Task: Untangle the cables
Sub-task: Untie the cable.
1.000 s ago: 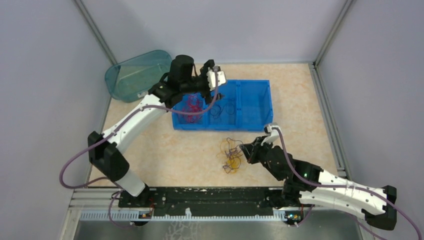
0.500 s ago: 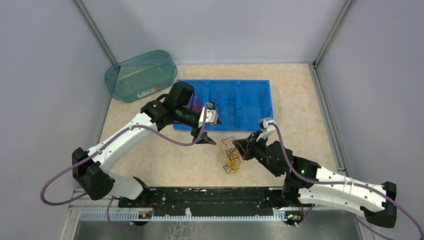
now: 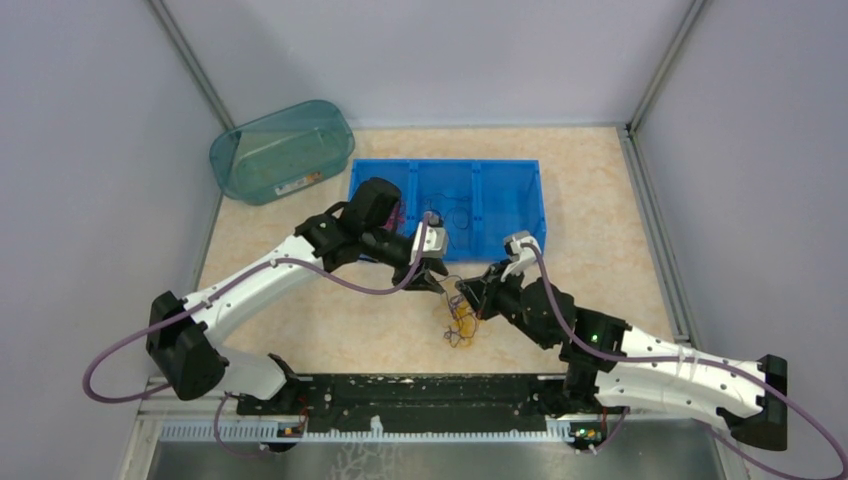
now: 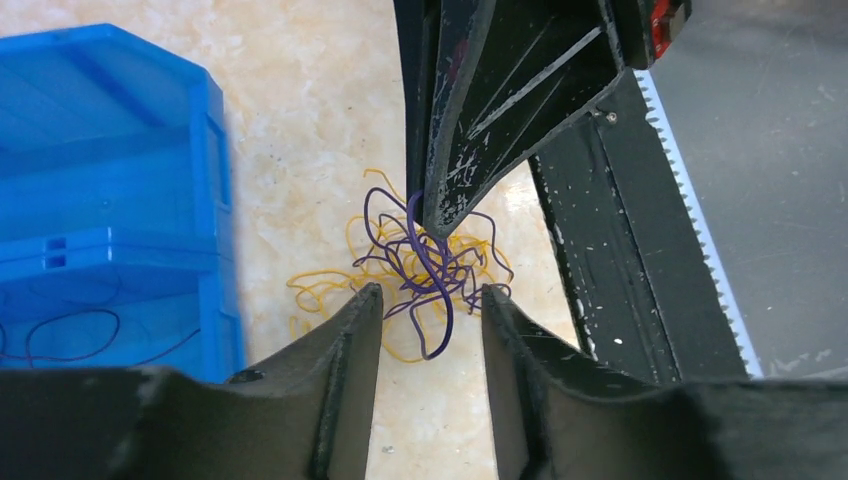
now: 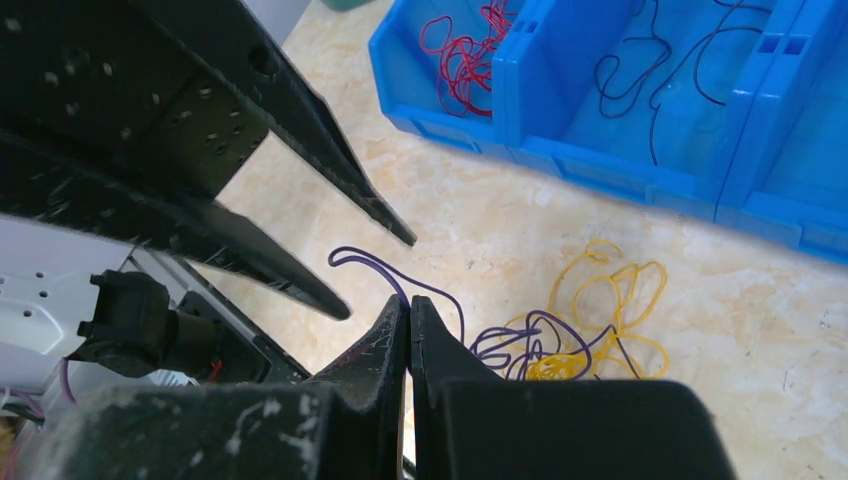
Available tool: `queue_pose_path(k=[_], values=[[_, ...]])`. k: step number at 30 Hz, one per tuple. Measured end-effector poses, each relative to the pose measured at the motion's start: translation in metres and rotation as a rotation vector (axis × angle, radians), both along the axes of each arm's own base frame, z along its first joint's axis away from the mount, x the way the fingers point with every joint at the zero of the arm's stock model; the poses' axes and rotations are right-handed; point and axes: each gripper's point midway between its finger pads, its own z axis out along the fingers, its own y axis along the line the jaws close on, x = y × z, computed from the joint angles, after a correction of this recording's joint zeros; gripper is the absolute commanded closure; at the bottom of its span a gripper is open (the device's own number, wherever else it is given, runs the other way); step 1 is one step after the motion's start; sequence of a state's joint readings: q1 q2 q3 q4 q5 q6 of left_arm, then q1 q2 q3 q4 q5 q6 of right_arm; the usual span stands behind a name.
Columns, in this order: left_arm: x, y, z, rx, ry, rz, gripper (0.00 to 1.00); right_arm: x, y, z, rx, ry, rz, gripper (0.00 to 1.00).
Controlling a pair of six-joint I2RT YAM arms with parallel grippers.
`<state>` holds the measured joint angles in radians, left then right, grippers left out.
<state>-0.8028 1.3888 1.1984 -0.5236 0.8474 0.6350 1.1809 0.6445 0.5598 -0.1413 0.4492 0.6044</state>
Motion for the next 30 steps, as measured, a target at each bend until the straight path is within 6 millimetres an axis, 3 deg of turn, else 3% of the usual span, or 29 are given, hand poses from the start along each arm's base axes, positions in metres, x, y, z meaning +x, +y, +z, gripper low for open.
queue_pose_path(k=[4,6,12,15,19,26,30], values=[[0.0,0.0,-0.006,0.008,0.023,0.019,0.92,0.0,0.0,0.003,0.006,-0.004,0.001,1.0],[0.001,0.001,-0.009,0.014,0.025,0.028,0.99,0.0,0.0,0.003,0.006,-0.004,0.001,1.0],[0.01,0.001,-0.011,0.03,-0.009,0.065,1.0,0.0,0.001,0.004,0.009,-0.004,-0.001,1.0],[0.018,0.001,-0.006,0.03,-0.05,0.082,1.0,0.001,0.001,0.005,0.016,-0.007,-0.001,0.91],[0.027,0.0,0.011,0.014,-0.117,0.094,1.0,0.003,0.004,0.008,0.031,-0.013,-0.005,0.77],[0.029,0.001,0.051,-0.022,-0.188,0.088,1.0,0.008,0.002,0.006,0.009,-0.025,-0.032,0.69],[0.026,0.005,0.06,-0.018,-0.199,0.08,1.0,0.011,-0.002,0.007,-0.002,-0.041,-0.054,0.68]])
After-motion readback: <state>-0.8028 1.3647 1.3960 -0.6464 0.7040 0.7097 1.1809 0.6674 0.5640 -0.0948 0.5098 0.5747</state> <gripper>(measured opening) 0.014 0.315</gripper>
